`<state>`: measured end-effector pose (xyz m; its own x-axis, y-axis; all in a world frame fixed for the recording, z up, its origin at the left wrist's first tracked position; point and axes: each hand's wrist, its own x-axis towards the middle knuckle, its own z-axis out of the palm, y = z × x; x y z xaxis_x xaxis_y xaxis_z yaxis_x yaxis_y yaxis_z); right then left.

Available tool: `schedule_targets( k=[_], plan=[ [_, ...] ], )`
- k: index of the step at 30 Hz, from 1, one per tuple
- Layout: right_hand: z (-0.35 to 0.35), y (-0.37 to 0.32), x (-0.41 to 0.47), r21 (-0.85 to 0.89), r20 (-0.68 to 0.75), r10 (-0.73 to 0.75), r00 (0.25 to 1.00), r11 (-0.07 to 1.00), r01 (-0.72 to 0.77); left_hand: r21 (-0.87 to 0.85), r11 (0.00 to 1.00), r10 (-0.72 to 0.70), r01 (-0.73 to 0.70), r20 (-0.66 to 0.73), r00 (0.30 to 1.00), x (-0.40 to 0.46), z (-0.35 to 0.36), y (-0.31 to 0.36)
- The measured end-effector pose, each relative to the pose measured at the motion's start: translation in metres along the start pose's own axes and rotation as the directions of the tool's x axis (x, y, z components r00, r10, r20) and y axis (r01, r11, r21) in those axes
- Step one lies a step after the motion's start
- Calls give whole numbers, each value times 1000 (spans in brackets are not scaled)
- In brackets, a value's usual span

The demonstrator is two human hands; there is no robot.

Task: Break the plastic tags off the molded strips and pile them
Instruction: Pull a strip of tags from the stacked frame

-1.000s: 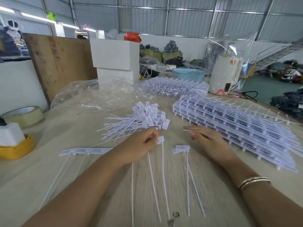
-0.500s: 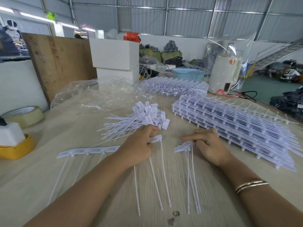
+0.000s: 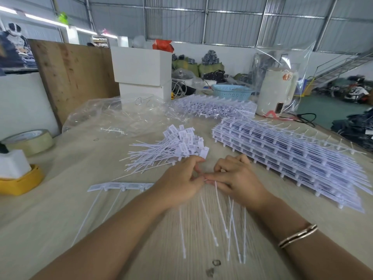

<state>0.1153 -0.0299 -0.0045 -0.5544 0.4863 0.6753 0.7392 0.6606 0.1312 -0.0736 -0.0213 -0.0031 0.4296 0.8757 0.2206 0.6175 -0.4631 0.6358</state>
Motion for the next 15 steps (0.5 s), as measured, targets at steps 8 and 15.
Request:
schedule_targets(
  k=[8, 15],
  plan=[
    [1, 3, -2, -15, -27, 137, 990, 990, -138, 153, 988, 19, -24, 40, 999, 1, -9, -20],
    [-1, 5, -3, 32, -6, 189, 982, 981, -189, 5, 1000, -22, 22, 45, 999, 5, -9, -22]
  ],
)
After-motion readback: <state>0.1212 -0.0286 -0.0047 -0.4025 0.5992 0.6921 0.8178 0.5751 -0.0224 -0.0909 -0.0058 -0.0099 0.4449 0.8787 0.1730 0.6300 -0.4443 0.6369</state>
